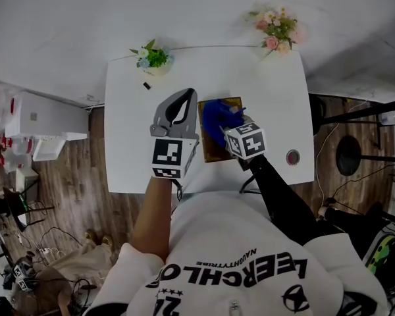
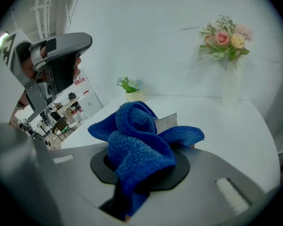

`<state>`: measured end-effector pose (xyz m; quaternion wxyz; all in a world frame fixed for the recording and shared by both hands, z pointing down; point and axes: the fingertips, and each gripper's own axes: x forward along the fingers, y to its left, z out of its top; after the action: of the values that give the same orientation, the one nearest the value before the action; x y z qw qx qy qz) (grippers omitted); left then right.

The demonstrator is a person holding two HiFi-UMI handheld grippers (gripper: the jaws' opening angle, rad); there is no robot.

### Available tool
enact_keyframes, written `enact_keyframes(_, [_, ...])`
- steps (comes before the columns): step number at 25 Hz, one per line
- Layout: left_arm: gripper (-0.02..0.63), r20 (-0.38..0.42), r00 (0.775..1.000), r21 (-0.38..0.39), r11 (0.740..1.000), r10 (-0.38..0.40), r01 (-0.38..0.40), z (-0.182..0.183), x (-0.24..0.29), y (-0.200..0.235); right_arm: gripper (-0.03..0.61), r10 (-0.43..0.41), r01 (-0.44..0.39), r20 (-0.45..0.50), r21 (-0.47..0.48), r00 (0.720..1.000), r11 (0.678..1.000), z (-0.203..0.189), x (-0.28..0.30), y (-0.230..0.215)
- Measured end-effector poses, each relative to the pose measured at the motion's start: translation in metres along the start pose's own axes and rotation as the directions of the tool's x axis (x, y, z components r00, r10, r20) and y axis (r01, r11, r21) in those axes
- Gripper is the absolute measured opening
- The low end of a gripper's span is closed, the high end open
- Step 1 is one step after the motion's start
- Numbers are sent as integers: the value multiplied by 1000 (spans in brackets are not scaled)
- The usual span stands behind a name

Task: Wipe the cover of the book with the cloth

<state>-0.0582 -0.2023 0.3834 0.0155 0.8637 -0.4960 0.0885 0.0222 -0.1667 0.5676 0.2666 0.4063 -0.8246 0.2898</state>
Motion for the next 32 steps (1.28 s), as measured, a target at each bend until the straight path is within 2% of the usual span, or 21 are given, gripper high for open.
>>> enact_keyframes(12, [58,6,999,12,999,-46,46,5,15,-17,87,-133,131,15,80,991,988,-14,-33,-68])
enact_keyframes(21, [58,0,999,15,999,-47,47,5,11,-16,87,-255,250,17,148,967,957,-28,-62,-119])
enact_keyframes(26, [58,-7,999,5,999,-51,51,3,9,-16,87,-256,249,28,152,966,957,-27,-67,-117])
enact_keyframes(32, [58,-5,998,-37,998,-57,57,-3,1,-9,87,-195,184,89,115,977,976,-2,-68,-86])
